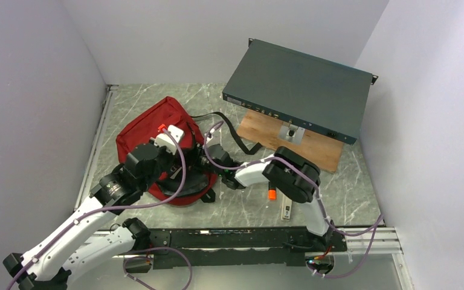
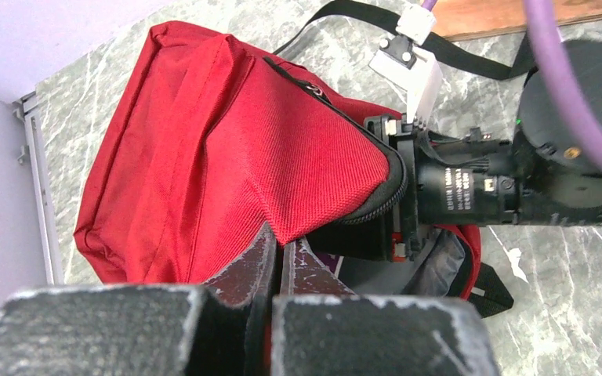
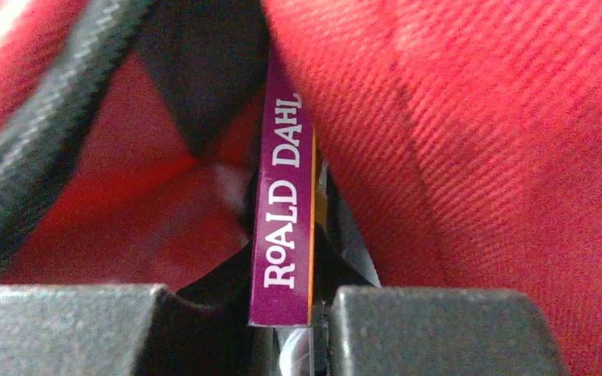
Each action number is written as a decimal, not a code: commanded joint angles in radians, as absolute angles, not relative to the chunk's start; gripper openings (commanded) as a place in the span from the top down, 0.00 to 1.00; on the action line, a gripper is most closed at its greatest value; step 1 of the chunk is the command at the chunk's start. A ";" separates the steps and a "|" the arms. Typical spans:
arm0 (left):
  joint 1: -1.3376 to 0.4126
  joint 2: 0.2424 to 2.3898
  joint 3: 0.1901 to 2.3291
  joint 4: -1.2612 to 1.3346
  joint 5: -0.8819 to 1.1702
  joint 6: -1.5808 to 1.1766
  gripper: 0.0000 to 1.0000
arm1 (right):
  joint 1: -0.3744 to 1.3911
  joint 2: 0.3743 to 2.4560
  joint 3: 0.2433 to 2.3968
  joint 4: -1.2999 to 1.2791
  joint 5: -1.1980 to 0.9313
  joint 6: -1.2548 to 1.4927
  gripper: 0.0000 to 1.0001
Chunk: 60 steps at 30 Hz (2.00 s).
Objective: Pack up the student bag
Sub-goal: Place the book in the student bag.
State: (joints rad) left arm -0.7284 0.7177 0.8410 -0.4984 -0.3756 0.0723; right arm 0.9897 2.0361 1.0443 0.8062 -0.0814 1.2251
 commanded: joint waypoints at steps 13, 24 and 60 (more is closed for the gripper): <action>-0.712 0.665 0.832 -0.413 -0.395 0.068 1.00 | 0.983 2.220 1.362 0.586 0.170 1.070 0.56; -0.705 0.690 0.836 -0.419 -0.375 0.066 1.00 | 0.986 2.047 1.119 0.589 0.072 1.069 0.34; -0.705 0.779 0.901 -0.634 -0.361 -0.185 1.00 | 1.011 1.546 0.824 0.128 0.063 0.485 0.39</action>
